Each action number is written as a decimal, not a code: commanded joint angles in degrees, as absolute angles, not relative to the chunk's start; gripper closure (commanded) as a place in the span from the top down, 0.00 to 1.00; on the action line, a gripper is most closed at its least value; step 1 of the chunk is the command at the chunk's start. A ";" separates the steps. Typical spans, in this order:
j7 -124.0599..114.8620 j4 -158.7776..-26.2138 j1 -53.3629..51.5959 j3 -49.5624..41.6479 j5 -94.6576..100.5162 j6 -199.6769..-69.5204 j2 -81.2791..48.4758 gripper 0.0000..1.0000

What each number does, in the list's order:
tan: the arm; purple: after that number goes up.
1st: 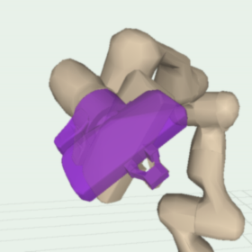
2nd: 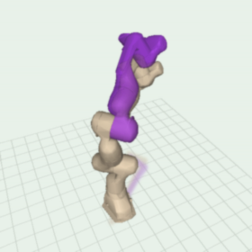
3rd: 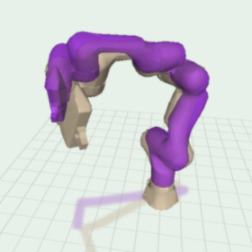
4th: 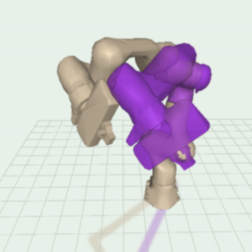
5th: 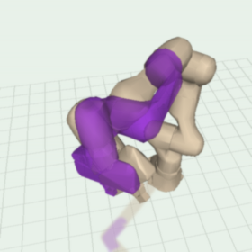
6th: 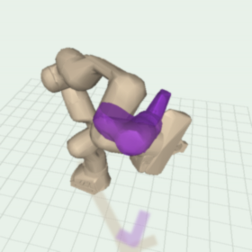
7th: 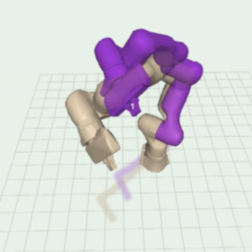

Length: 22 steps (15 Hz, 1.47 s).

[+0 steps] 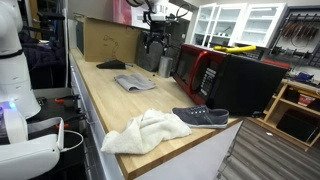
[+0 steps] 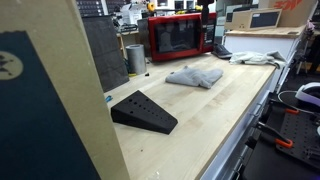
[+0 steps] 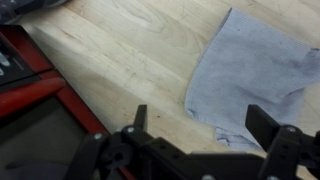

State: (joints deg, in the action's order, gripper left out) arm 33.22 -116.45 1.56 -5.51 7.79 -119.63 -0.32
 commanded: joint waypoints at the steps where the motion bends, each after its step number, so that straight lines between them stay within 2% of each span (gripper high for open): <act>1: 34.61 -117.23 3.01 -5.07 4.65 -123.57 -4.16 1.00; 13: 37.00 -115.27 6.63 -2.08 -4.46 -128.06 -15.15 1.00; 22: 36.46 -105.55 7.92 1.51 -5.88 -127.70 -25.01 1.00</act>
